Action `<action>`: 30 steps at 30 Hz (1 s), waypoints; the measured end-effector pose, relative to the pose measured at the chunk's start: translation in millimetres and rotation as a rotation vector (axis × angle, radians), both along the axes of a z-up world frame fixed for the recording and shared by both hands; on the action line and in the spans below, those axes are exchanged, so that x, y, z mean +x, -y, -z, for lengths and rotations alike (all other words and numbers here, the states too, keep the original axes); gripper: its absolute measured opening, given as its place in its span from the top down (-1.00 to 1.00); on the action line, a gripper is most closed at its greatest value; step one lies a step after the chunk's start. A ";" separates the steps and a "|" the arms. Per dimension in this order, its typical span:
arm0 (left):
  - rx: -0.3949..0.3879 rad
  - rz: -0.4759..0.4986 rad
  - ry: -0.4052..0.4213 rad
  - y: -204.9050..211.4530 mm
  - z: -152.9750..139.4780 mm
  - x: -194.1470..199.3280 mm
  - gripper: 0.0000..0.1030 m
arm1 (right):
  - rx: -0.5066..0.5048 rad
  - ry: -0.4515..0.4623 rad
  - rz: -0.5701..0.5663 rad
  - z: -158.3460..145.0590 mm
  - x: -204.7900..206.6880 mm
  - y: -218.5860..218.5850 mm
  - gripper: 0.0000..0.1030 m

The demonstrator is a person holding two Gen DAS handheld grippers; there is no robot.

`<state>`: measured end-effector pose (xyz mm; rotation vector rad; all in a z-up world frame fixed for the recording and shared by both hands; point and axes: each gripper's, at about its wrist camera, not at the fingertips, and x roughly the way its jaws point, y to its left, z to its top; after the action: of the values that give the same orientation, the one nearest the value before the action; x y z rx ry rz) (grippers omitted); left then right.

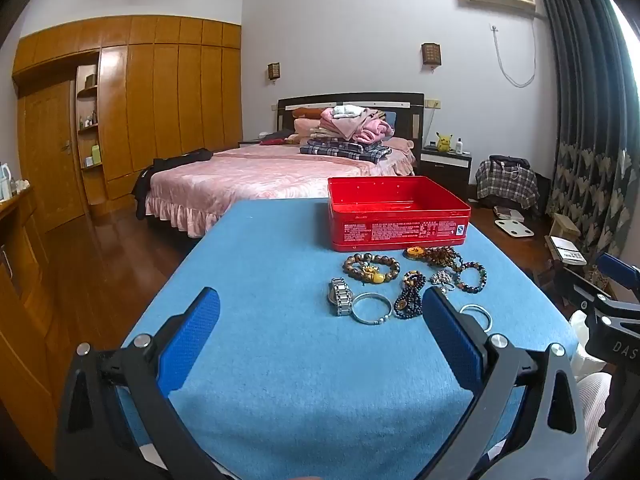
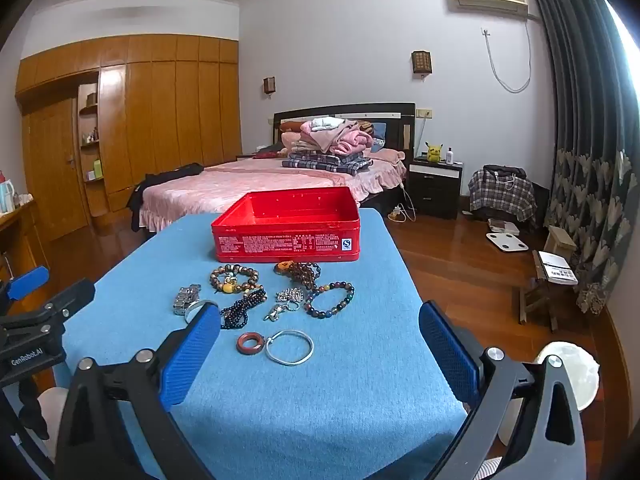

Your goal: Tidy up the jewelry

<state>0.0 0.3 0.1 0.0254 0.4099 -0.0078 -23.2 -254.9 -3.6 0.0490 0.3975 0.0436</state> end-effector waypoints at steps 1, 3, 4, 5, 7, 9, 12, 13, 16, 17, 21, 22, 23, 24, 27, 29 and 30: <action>0.000 0.001 -0.003 0.0 0.0 0.1 -0.90 | 0.000 -0.001 0.000 0.0 0.2 -0.1 -0.88; 0.003 -0.001 -0.002 0.1 0.1 0.2 -0.90 | 0.000 -0.002 0.000 0.0 0.6 -0.4 -0.88; 0.004 -0.001 -0.001 0.0 0.0 0.1 -0.90 | 0.000 -0.003 0.000 0.0 0.9 -0.7 -0.88; 0.004 -0.002 -0.001 -0.1 0.0 0.1 -0.90 | 0.002 0.001 -0.001 -0.1 0.0 -0.1 -0.88; 0.001 -0.002 0.000 -0.7 -0.1 -0.1 -0.90 | 0.003 0.001 -0.002 -0.3 0.5 -0.2 -0.88; 0.002 0.000 -0.001 0.2 0.0 0.0 -0.90 | 0.002 0.004 0.000 0.2 -0.2 -0.3 -0.88; 0.004 0.001 0.001 0.7 -0.3 -0.2 -0.90 | 0.002 0.008 0.001 1.7 -0.9 -0.2 -0.88; 0.002 -0.001 -0.001 0.1 0.1 0.0 -0.90 | 0.002 0.008 0.000 2.3 -0.6 -0.2 -0.88; 0.002 -0.001 0.000 0.2 0.0 0.0 -0.90 | 0.001 0.011 0.001 -5.5 0.1 -0.3 -0.88; 0.003 -0.001 0.001 0.3 0.0 -0.1 -0.90 | 0.001 0.012 0.001 -4.5 -0.5 -0.3 -0.88; 0.004 -0.001 0.005 -0.2 -2.7 0.3 -0.90 | 0.003 0.015 0.002 -15.4 -1.3 3.2 -0.88; 0.005 -0.002 0.006 -0.2 -3.1 0.5 -0.90 | 0.003 0.016 0.002 -14.5 -0.3 4.9 -0.88; 0.005 -0.002 0.007 -2.5 -5.4 -1.0 -0.90 | 0.004 0.018 0.002 -13.5 -1.0 4.7 -0.88; 0.004 -0.005 0.011 -3.0 -6.5 -2.1 -0.90 | 0.004 0.021 0.002 -13.6 -3.3 4.6 -0.88; 0.006 -0.003 0.014 -4.3 -9.0 -3.0 -0.90 | 0.001 0.033 0.003 -12.1 -5.1 3.3 -0.88; 0.006 -0.003 0.015 -3.7 -10.2 -4.2 -0.90 | -0.002 0.036 0.004 -10.4 -4.1 3.0 -0.88; 0.005 -0.003 0.016 -4.1 -10.8 -4.1 -0.90 | -0.001 0.037 0.004 -10.6 -4.2 3.0 -0.88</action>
<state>-4.2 4.4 10.8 0.0303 0.3942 -0.0038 -27.4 -257.9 7.0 0.0484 0.3607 0.0401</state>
